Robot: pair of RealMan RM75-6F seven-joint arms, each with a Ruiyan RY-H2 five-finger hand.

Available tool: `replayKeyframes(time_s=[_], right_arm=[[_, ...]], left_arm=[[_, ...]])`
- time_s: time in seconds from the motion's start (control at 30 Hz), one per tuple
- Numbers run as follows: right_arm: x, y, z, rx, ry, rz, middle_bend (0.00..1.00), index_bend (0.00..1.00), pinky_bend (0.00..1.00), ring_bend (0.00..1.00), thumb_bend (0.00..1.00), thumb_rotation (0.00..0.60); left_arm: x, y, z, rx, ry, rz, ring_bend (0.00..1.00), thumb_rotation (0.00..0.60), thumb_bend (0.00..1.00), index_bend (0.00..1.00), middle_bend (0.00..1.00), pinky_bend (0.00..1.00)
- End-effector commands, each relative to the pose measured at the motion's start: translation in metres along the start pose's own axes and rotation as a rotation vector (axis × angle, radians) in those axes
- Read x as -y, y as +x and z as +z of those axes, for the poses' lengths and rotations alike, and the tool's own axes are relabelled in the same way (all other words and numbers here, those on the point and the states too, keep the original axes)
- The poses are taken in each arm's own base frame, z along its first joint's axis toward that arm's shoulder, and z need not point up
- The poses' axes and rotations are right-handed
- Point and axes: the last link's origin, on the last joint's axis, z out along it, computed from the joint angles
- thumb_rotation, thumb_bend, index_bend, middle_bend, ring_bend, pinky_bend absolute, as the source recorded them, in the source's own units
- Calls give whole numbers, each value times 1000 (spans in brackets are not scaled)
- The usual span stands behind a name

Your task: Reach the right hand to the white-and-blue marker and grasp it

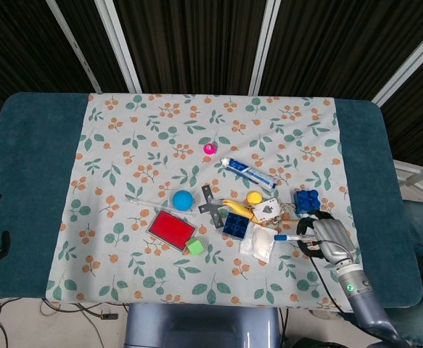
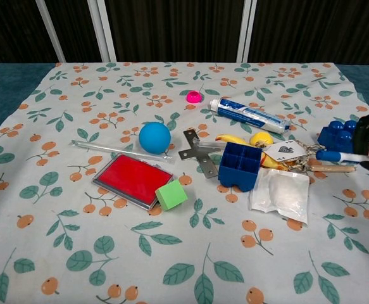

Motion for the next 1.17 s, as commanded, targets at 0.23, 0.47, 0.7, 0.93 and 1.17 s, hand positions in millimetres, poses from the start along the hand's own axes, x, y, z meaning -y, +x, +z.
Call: replayKeyframes(time_s=[0.23,0.47,0.7,0.93,1.17], right_arm=[[25,71,5,-8,100,401,538,645,244,254,514,600],[39,114,14,47,185,725,544,652,244,263,514,600],[47,142,22,90,268,964,543,657,244,263,515,600],[50,157,27,139,344,1188,544,662,244,268,515,600],[47,160,31,172,374,1258,553,674,244,271,515,600]], left_arm=[[0,1,0,-2,2,-6,23,600,524,87,0,41],[0,2,0,-4,2,-11,23,600,524,87,0,41],[0,2,0,-5,3,-14,23,600,523,87,0,41],[0,3,0,-6,2,-16,23,600,524,87,0,41],[0,3,0,-6,3,-19,23,600,523,87,0,41]])
